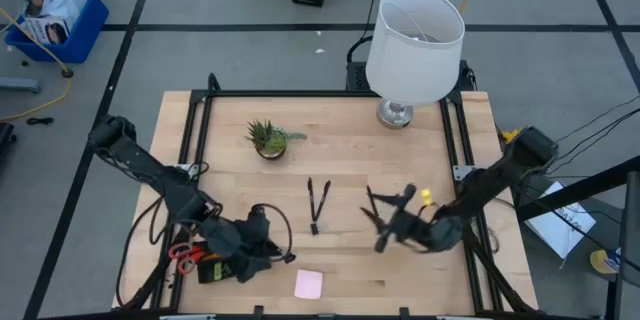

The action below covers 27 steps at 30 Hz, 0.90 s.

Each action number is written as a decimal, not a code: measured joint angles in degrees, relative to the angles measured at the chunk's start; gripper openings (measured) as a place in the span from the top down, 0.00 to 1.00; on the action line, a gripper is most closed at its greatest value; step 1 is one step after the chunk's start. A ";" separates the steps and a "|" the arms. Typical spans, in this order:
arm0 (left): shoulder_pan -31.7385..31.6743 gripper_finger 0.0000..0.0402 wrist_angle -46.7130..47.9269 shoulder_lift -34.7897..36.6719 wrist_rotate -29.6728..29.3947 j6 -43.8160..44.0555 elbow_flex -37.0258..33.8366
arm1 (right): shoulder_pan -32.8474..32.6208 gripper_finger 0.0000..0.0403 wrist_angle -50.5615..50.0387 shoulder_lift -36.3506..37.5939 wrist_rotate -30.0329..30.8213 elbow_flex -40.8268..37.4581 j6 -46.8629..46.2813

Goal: Pick and place office supplies into organizer
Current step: Put the right binder clip into the bottom left section of the desk organizer

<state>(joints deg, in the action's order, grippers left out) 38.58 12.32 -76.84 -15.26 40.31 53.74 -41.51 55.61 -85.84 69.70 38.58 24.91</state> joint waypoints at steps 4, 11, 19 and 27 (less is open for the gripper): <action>1.86 0.98 -0.02 0.00 -0.85 -0.71 0.00 | -0.61 0.57 -0.10 8.04 -5.31 -6.58 -10.21; 3.79 0.98 -0.09 0.02 -1.92 0.03 0.00 | -0.60 0.56 -0.14 17.55 -8.41 -16.20 -14.21; 5.31 0.98 -0.09 0.04 -1.77 -0.58 0.00 | -0.60 0.57 -0.17 22.42 -8.45 -27.82 -13.34; 5.87 0.97 -0.13 0.04 -2.87 -0.52 0.00 | 0.96 0.58 12.25 23.31 -7.36 -36.84 -31.89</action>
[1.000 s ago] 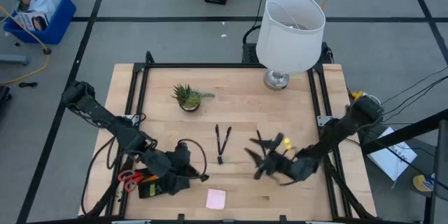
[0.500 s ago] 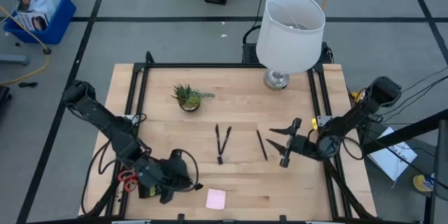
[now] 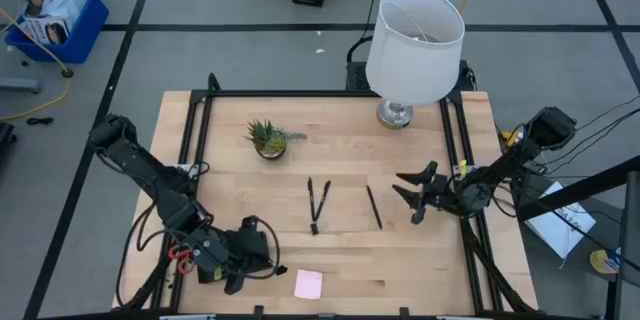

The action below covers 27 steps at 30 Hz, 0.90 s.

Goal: Pick and place office supplies into organizer
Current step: Put the right binder clip into the bottom left section of the desk organizer

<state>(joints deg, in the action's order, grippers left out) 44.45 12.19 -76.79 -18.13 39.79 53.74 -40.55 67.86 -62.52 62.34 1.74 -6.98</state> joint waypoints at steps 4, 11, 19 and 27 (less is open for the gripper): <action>0.00 0.98 -0.12 0.00 0.03 0.04 0.00 | -0.03 0.57 2.02 1.48 -6.06 -0.79 4.32; 0.26 0.98 -0.24 0.00 0.04 0.13 0.00 | -0.07 0.57 2.49 6.69 -18.61 -0.82 8.46; 0.72 0.98 -0.25 0.00 0.04 0.42 0.00 | -0.07 0.57 2.19 7.80 -18.94 -0.88 9.61; 0.76 0.98 -0.21 0.00 3.26 1.90 0.00 | -0.07 0.58 2.15 7.80 -18.95 -0.90 9.61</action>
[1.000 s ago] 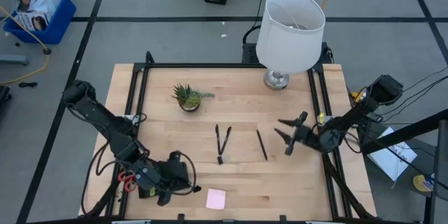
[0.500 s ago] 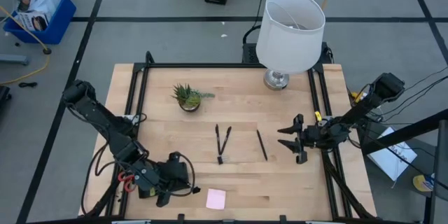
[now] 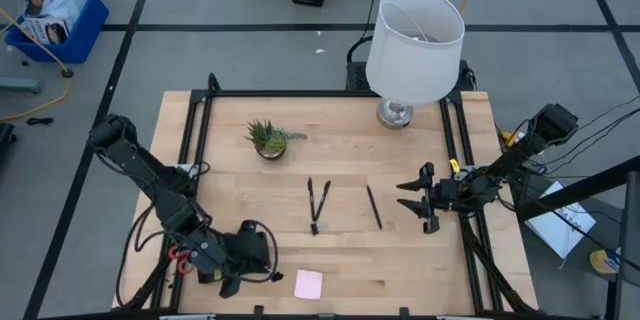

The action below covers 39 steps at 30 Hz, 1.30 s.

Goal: Pick and place office supplies into organizer
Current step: Put the right binder clip into the bottom left section of the desk organizer

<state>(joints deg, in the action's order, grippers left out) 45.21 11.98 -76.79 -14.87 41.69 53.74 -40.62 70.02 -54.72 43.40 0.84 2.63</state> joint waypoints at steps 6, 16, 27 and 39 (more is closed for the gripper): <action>2.21 0.96 0.37 0.00 1.33 5.33 0.00 | 0.00 0.58 0.02 0.00 0.00 -0.04 0.00; 8.10 0.94 13.27 0.00 0.61 20.19 0.02 | 0.00 0.57 0.02 0.00 0.00 -0.04 0.00; 14.52 0.95 26.48 0.00 -0.15 36.15 0.02 | 0.00 0.57 0.00 -0.01 0.00 -0.04 0.00; 18.50 0.95 29.71 0.00 1.92 45.21 0.02 | 0.00 0.58 0.00 0.00 0.00 -0.04 -0.02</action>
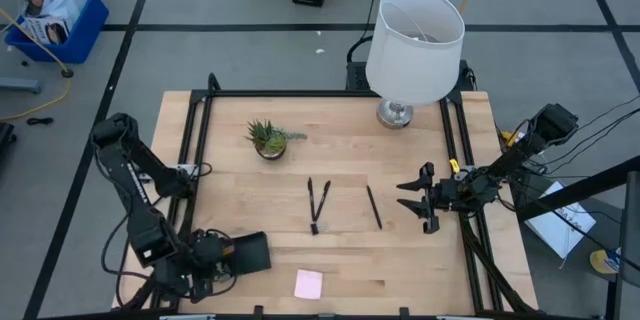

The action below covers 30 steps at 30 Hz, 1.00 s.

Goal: Pick and place office supplies into organizer
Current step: Put the right binder clip into the bottom left section of the desk organizer

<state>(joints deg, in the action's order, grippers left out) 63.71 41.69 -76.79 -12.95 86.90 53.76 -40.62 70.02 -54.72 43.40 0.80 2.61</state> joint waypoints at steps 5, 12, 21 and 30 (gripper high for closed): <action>0.74 0.98 1.77 0.00 0.23 2.56 0.00 | 0.00 0.58 0.02 0.00 0.00 -0.02 0.02; 1.64 0.96 3.04 -0.16 -2.56 3.24 0.00 | 0.00 0.58 0.00 0.00 0.00 -0.02 0.01; 2.40 0.92 6.87 -4.54 -0.58 6.95 0.02 | 0.00 0.57 0.02 0.00 0.02 -0.02 0.02; 4.04 0.97 5.87 -9.18 -0.03 8.87 0.11 | 0.02 0.57 0.02 0.00 0.02 -0.02 0.00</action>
<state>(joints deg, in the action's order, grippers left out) 67.74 47.56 -85.97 -12.98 95.77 53.87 -40.60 70.04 -54.72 43.42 0.78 2.61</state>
